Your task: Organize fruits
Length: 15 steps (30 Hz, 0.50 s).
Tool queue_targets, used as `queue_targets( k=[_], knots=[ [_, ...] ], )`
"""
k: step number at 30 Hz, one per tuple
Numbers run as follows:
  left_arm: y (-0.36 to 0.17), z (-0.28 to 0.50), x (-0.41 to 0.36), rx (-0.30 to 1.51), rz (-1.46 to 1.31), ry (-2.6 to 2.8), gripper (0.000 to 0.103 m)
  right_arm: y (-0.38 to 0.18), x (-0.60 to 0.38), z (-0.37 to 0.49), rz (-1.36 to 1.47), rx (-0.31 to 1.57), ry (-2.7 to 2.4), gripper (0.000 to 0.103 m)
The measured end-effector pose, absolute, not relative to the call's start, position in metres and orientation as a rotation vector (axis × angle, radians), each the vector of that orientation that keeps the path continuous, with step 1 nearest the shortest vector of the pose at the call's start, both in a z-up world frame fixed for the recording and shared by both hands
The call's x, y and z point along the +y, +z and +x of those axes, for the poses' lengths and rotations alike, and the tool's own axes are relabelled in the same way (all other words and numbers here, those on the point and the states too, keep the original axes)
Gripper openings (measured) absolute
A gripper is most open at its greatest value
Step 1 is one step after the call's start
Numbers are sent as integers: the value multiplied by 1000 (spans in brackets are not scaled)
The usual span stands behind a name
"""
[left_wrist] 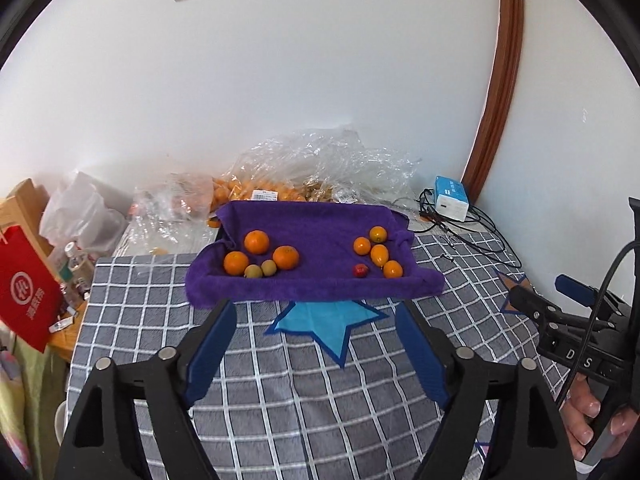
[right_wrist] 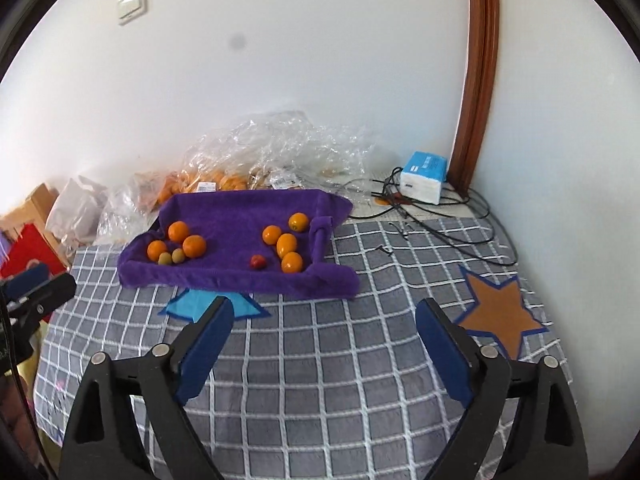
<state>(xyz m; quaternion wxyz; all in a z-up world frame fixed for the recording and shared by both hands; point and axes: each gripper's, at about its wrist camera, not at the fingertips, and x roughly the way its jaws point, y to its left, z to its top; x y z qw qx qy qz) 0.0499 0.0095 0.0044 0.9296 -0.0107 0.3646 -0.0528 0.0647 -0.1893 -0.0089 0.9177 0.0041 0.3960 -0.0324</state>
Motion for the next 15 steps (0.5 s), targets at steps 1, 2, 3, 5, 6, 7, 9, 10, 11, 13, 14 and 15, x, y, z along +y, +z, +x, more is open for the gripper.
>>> queue_targets(
  k=[1,2,3,5,6,7,9,10,11,13,14,15],
  knots=[
    [5,46,8,743,-17,-106,83,-8,-190,60,12,813,-68,94],
    [6,42,7,739,-11,-104,85,-7,-192,55,18,811,-69,94],
    [7,37,6,734,-4,-100,86,-7,-194,50,24,811,-74,95],
    [9,28,4,723,4,-90,86,-5,-197,43,31,810,-83,95],
    [9,25,3,722,2,-91,86,-5,-200,39,32,809,-90,95],
    [10,23,3,722,-2,-91,86,-4,-201,37,30,810,-94,95],
    [11,19,3,720,-14,-94,86,-2,-205,31,32,802,-100,95],
    [11,18,2,721,-15,-94,86,-2,-206,29,36,802,-101,95],
    [12,17,2,723,-13,-92,86,-2,-208,27,40,804,-100,95],
    [12,16,2,724,-15,-88,86,-2,-210,25,41,807,-100,95],
    [12,16,2,723,-18,-86,86,-2,-210,24,36,807,-102,95],
    [13,15,3,721,-20,-82,86,-1,-210,22,30,805,-106,95]
  ],
)
